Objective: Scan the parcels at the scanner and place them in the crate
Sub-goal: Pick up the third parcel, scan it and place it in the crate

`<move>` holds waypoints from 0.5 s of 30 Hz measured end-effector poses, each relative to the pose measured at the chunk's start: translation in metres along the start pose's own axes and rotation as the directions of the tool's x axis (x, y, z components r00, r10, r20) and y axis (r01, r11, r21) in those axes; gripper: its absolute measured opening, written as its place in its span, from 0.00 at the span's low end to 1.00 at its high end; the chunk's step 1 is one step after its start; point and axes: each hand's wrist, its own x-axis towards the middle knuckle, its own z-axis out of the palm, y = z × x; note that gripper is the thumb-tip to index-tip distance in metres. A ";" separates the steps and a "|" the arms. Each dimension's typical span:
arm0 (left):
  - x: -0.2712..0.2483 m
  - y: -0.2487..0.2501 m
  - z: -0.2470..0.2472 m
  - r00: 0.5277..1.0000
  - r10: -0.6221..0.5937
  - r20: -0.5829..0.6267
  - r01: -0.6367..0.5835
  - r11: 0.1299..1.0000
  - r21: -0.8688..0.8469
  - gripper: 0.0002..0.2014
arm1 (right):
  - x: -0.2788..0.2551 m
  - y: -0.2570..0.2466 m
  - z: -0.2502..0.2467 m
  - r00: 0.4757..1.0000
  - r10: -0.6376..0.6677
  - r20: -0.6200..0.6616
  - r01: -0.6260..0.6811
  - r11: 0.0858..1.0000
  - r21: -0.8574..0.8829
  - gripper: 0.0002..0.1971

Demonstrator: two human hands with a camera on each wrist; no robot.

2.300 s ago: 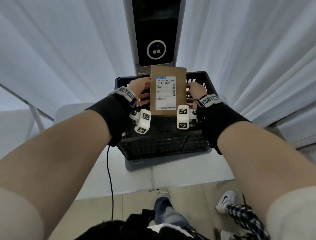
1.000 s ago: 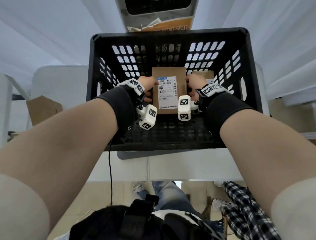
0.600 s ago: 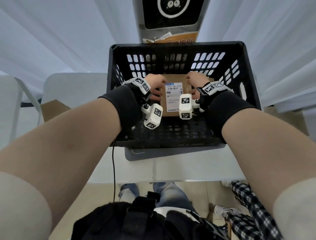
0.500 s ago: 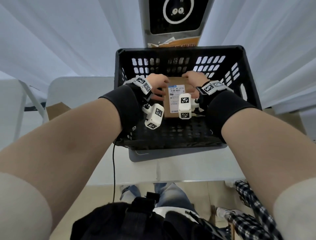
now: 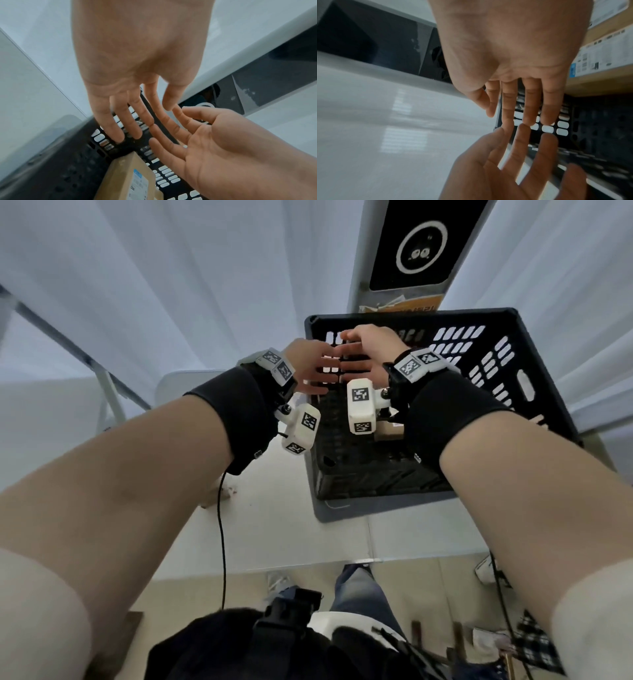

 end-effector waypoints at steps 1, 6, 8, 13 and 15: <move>-0.004 -0.004 -0.014 1.000 0.002 -0.006 -0.002 1.000 -0.007 0.14 | -0.002 0.000 0.012 1.000 0.001 0.008 -0.001 1.000 0.004 0.13; -0.023 -0.031 -0.079 1.000 -0.012 -0.028 0.011 0.999 -0.039 0.09 | -0.012 0.011 0.077 0.997 0.010 0.081 -0.008 0.999 -0.033 0.10; -0.028 -0.044 -0.104 0.997 -0.026 -0.069 0.023 0.999 -0.040 0.09 | -0.014 0.017 0.104 0.994 0.017 0.110 -0.010 0.998 -0.061 0.09; -0.032 -0.081 -0.149 0.942 -0.117 -0.314 0.114 0.993 -0.028 0.11 | -0.006 0.044 0.153 0.984 0.077 0.159 -0.058 0.991 -0.121 0.09; -0.030 -0.096 -0.169 0.893 -0.148 -0.424 0.170 0.985 0.014 0.16 | -0.001 0.059 0.167 0.979 0.117 0.164 -0.092 0.984 -0.154 0.09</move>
